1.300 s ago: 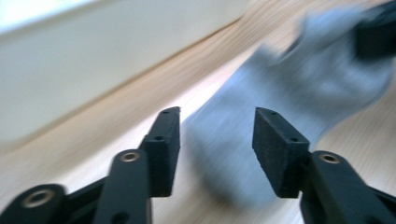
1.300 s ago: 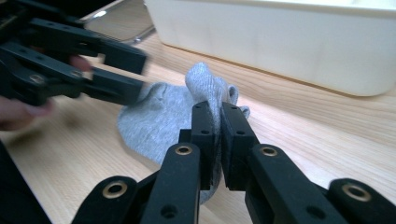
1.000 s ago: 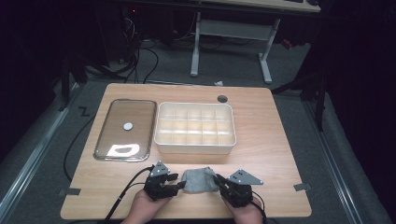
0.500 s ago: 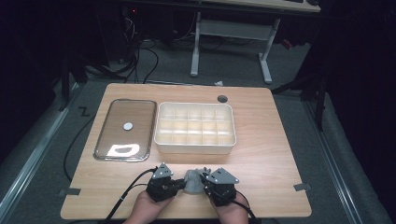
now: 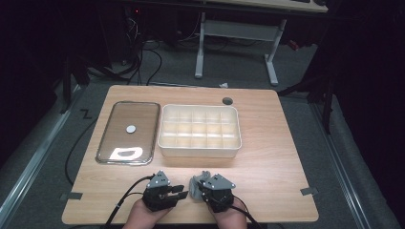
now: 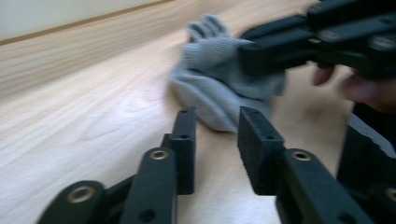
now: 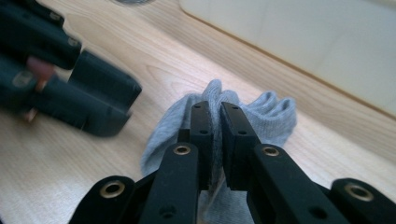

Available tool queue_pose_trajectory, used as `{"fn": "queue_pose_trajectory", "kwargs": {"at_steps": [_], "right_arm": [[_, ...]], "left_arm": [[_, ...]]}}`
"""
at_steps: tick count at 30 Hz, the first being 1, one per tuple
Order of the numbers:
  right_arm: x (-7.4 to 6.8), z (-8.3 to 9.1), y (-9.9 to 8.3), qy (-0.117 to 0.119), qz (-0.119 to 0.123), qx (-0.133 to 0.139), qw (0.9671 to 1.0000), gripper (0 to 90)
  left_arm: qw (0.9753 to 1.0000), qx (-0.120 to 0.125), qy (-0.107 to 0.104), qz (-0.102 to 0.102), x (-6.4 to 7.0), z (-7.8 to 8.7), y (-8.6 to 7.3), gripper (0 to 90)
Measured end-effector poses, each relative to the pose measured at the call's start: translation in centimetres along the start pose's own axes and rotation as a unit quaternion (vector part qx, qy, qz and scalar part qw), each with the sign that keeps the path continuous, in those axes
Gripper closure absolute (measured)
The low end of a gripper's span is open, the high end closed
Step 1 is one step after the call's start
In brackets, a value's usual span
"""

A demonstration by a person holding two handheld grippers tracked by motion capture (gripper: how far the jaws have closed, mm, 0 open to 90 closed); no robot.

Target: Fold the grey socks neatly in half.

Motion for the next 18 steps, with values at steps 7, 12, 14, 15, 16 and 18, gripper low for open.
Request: {"fn": "queue_pose_trajectory", "kwargs": {"at_steps": [7,12,14,15,16,18], "right_arm": [[-1.0,-0.1,0.2,0.014,0.008,0.005,0.9999,84.7],[-1.3,-0.3,0.0,0.026,0.004,0.003,0.9996,84.6],[-1.4,-0.9,-0.4,0.04,-0.001,-0.005,0.9992,84.5],[-1.5,-1.2,-0.6,0.047,0.0,-0.008,0.9989,84.1],[-1.7,-1.6,-0.8,0.052,0.003,-0.014,0.9985,82.2],[-1.6,-1.2,-0.5,0.059,0.0,-0.009,0.9982,76.2]], "left_arm": [[0.9991,-0.037,0.011,-0.019,0.6,-1.5,-0.4,80.8],[0.9988,-0.04,0.011,-0.026,0.7,-1.7,-0.4,83.6],[0.9988,-0.04,0.01,-0.027,0.7,-1.7,-0.4,83.6],[0.9988,-0.041,0.01,-0.027,0.7,-1.7,-0.5,83.6],[0.9987,-0.041,0.011,-0.027,0.7,-1.6,-0.5,83.5],[0.9989,-0.039,0.008,-0.026,0.6,-1.6,-0.5,82.3]]}}
Point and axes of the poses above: each handheld gripper's, and its own axes: z roughly backward along the jaws, y roughly out of its top, x roughly to its right, the point moved 2 cm from there along -z, roughly forward along the jaws, and after that the axes turned 1 degree about -x, right-handed, at the moved point
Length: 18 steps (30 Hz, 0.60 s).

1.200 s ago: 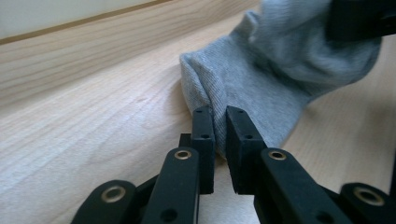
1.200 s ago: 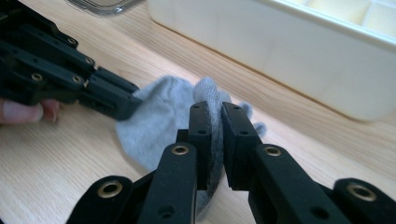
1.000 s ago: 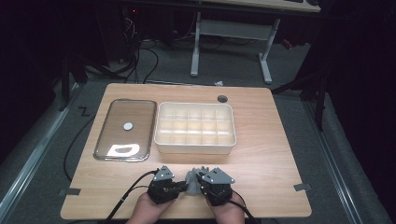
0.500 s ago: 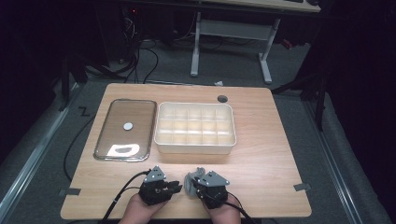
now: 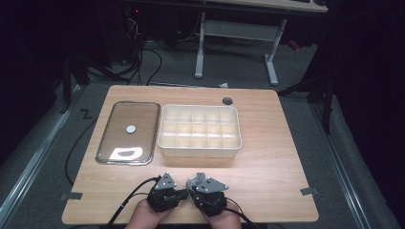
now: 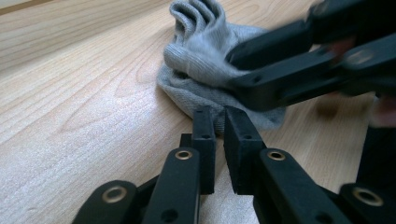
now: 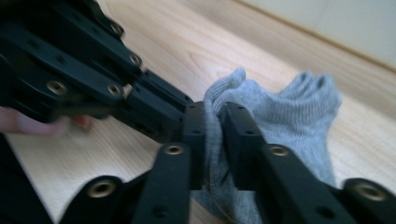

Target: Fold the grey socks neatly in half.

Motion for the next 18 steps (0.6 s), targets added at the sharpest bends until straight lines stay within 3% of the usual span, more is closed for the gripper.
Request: {"fn": "queue_pose_trajectory", "kwargs": {"at_steps": [4,5,7,9,13,18], "right_arm": [[0.3,1.4,0.6,0.001,-0.01,0.021,0.9997,70.4],[0.6,2.7,0.9,-0.003,-0.012,0.038,0.9992,68.3],[0.9,3.5,0.9,-0.005,-0.018,0.051,0.9985,68.9],[1.5,4.1,0.6,-0.02,-0.021,0.055,0.9981,75.3],[2.4,3.1,-1.0,-0.02,-0.038,0.03,0.9986,85.2],[0.9,1.0,-2.0,0.004,-0.02,0.004,0.9998,88.4]], "left_arm": [[1.0,0.002,-0.001,-0.001,0.0,0.0,0.0,80.4],[1.0,0.002,-0.001,-0.001,0.0,0.0,0.0,79.1],[1.0,0.003,-0.002,-0.001,0.0,0.0,0.0,78.2],[1.0,0.004,-0.001,-0.001,0.0,0.0,0.0,77.4],[1.0,0.005,0.004,-0.002,0.0,0.0,0.0,76.8],[0.9999,0.001,0.014,-0.005,-0.1,0.1,0.0,82.0]]}}
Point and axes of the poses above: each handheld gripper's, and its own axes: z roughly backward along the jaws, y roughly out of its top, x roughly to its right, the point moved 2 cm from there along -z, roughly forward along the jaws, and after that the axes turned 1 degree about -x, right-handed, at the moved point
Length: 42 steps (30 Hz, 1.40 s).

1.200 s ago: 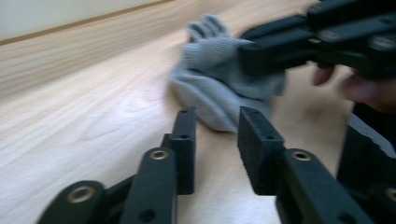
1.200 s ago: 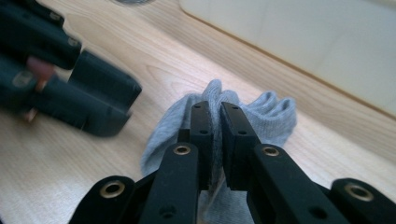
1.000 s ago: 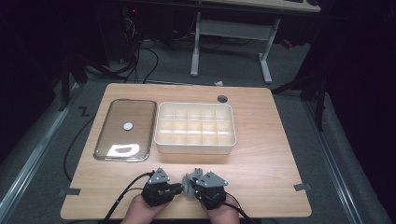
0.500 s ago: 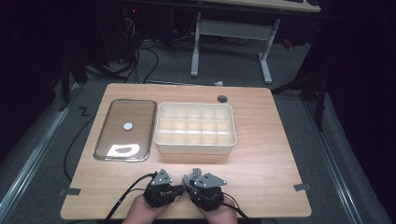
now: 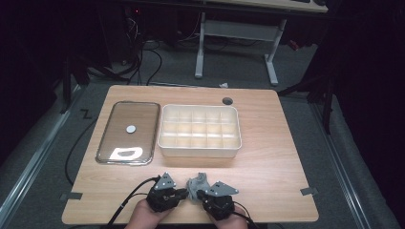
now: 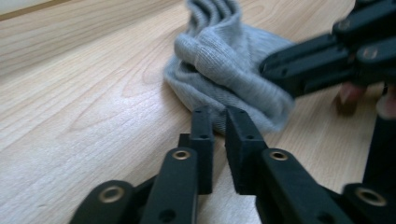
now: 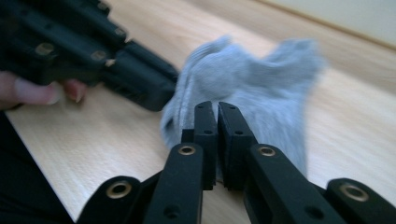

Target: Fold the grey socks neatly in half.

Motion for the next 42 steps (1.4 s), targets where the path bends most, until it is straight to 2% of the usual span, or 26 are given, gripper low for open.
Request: {"fn": "queue_pose_trajectory", "kwargs": {"at_steps": [5,8,11,14,17,19,23,25,28,30,32,35,38,42], "right_arm": [[-1.1,-1.1,0.3,0.01,0.003,0.002,0.9999,90.0],[-1.4,-1.6,0.5,0.01,0.003,0.005,0.9999,90.0],[-1.5,-1.7,0.5,0.01,0.003,0.008,0.9999,90.0],[-1.7,-1.9,0.6,0.009,0.003,0.01,0.9999,90.0],[-2.0,-2.1,0.7,0.01,0.005,0.01,0.9999,90.0],[-2.2,-2.2,0.8,0.011,0.009,0.011,0.9998,90.0],[-2.5,-2.5,1.0,0.013,0.013,0.012,0.9998,90.0],[-2.5,-2.5,1.0,0.013,0.014,0.012,0.9997,90.0],[-2.4,-2.4,1.0,0.015,0.015,0.011,0.9997,90.0],[-2.4,-2.2,1.2,0.015,0.016,0.008,0.9997,85.8],[-2.4,-1.3,1.7,0.012,0.015,0.022,0.9996,82.3],[-2.0,0.1,2.2,-0.008,0.01,0.042,0.999,77.9],[-0.7,0.4,2.0,-0.032,-0.014,0.037,0.9987,73.1],[0.1,0.2,1.5,-0.037,-0.047,0.034,0.9976,66.3]], "left_arm": [[0.9997,0.0,0.022,-0.009,-0.6,0.3,0.0,85.0],[0.9994,0.005,0.032,-0.011,-0.9,0.6,0.0,82.2],[0.9983,0.041,0.039,-0.009,-1.0,1.6,0.5,80.3],[0.9956,0.084,0.039,-0.018,-0.3,2.8,1.3,81.4],[0.9936,0.107,0.029,-0.02,0.4,3.1,1.7,83.8],[0.994,0.103,0.03,-0.023,0.5,2.7,1.7,84.7],[0.997,0.064,0.043,-0.01,-0.6,1.2,1.0,86.1],[0.9977,0.05,0.045,-0.007,-1.1,0.6,0.5,86.9],[0.9975,0.052,0.047,-0.011,-1.1,0.6,0.4,87.2],[0.9969,0.053,0.053,-0.02,-1.0,0.5,0.3,87.2],[0.9968,0.053,0.055,-0.022,-1.0,0.5,0.3,87.1],[0.9969,0.053,0.054,-0.021,-1.0,0.5,0.3,87.1],[0.9969,0.053,0.054,-0.02,-1.0,0.5,0.3,87.0],[0.9967,0.053,0.057,-0.023,-0.9,0.5,0.3,86.9]]}}
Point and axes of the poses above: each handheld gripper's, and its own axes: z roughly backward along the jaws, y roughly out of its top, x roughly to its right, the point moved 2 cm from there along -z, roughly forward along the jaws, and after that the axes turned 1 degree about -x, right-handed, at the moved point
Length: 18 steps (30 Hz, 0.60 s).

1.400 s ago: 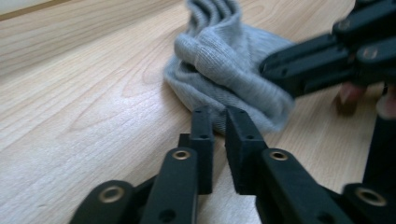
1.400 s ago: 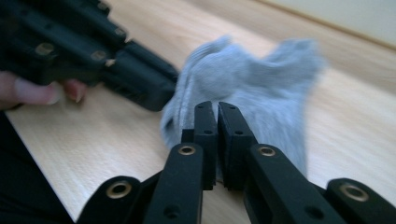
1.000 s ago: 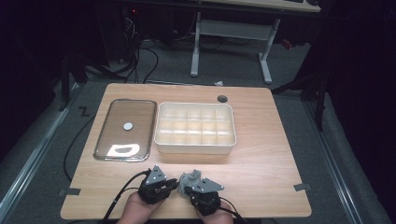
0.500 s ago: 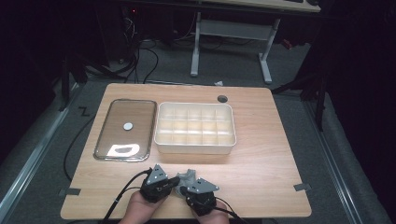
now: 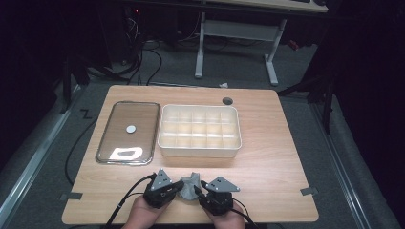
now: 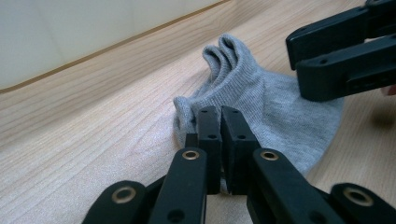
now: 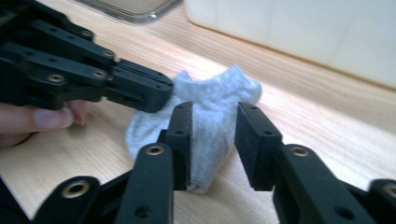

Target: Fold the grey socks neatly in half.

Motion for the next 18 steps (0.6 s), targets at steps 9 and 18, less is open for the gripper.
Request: {"fn": "queue_pose_trajectory", "kwargs": {"at_steps": [9,18], "right_arm": [[0.6,-1.5,-1.2,-0.001,-0.035,-0.044,0.9984,63.7],[0.7,-1.6,-1.4,0.002,-0.034,-0.04,0.9986,63.6]], "left_arm": [[0.9997,-0.003,0.017,-0.016,0.2,0.1,0.0,84.9],[0.999,0.03,-0.017,-0.027,2.6,0.9,1.2,73.6]]}}
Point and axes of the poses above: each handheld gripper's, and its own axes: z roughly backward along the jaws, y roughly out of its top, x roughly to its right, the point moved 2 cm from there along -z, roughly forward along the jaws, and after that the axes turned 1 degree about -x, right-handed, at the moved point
